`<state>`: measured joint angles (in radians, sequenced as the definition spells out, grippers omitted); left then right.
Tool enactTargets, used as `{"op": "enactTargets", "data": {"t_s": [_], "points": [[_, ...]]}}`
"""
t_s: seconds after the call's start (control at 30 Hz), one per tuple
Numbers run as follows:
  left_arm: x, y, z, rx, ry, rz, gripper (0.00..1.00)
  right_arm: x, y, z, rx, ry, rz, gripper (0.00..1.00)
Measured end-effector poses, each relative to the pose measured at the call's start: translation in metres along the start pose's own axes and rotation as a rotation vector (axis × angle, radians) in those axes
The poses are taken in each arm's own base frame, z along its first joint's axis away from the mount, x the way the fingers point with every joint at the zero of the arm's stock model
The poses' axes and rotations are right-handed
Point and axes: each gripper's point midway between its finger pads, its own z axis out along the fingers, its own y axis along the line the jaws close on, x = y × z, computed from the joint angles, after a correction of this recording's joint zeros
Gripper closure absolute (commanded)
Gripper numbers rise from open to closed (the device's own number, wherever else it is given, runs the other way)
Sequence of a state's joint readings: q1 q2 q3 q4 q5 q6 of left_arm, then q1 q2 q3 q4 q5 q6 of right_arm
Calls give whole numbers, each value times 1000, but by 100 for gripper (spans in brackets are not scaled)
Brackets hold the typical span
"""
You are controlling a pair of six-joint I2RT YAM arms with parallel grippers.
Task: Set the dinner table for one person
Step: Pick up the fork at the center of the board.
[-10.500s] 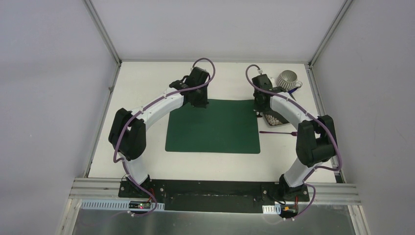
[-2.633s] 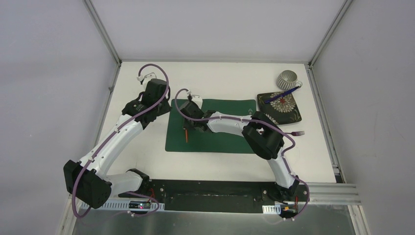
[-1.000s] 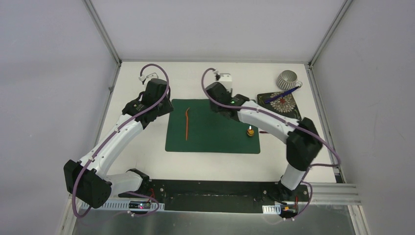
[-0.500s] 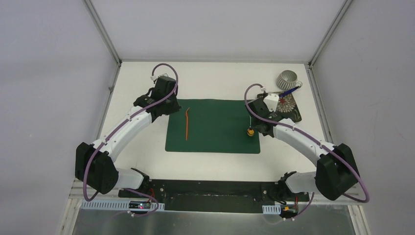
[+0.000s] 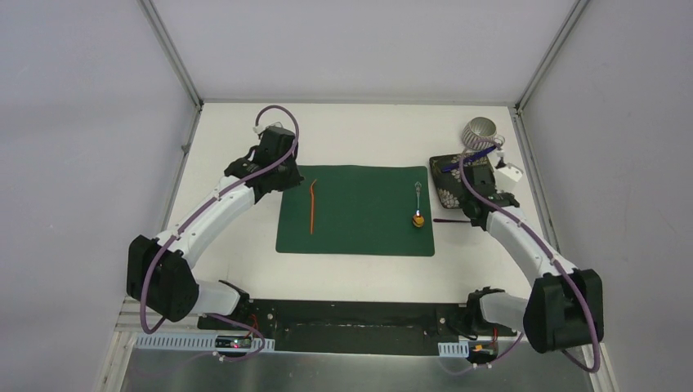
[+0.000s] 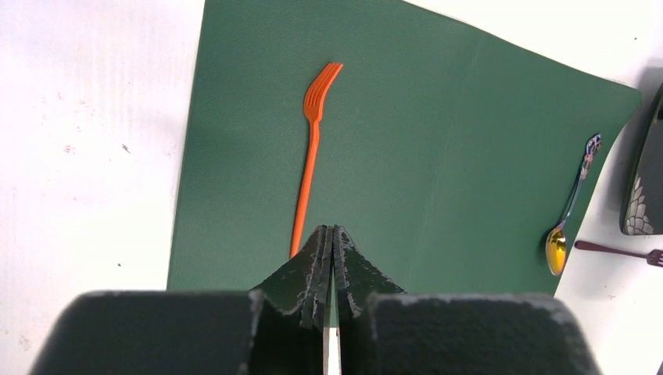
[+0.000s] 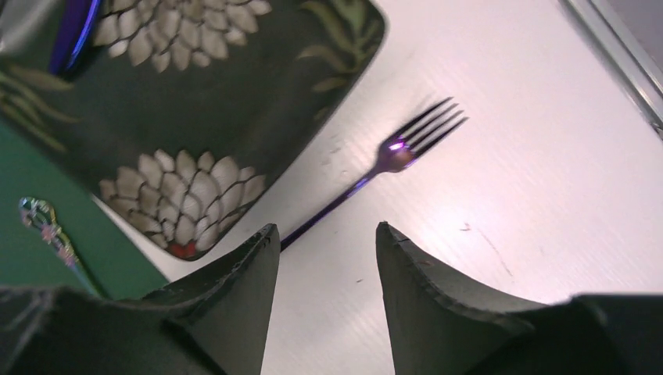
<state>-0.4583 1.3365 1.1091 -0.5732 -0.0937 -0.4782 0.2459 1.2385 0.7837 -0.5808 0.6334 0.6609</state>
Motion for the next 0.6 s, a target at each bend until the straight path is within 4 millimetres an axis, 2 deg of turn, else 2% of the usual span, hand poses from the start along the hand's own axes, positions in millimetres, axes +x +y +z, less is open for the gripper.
{"op": "enactTargets", "data": {"t_s": [0.13, 0.27, 0.37, 0.6], "points": [[2, -3, 7, 13, 12, 2, 94, -4, -32, 1, 41, -19, 101, 49], [6, -8, 19, 32, 31, 2, 95, 1, -57, -4, 55, -33, 200, 50], [8, -12, 25, 49, 40, 1, 95, 7, -66, -9, 41, -32, 264, 50], [4, -24, 33, 104, 23, -14, 95, 30, -68, -13, 1, 29, 370, 50]]}}
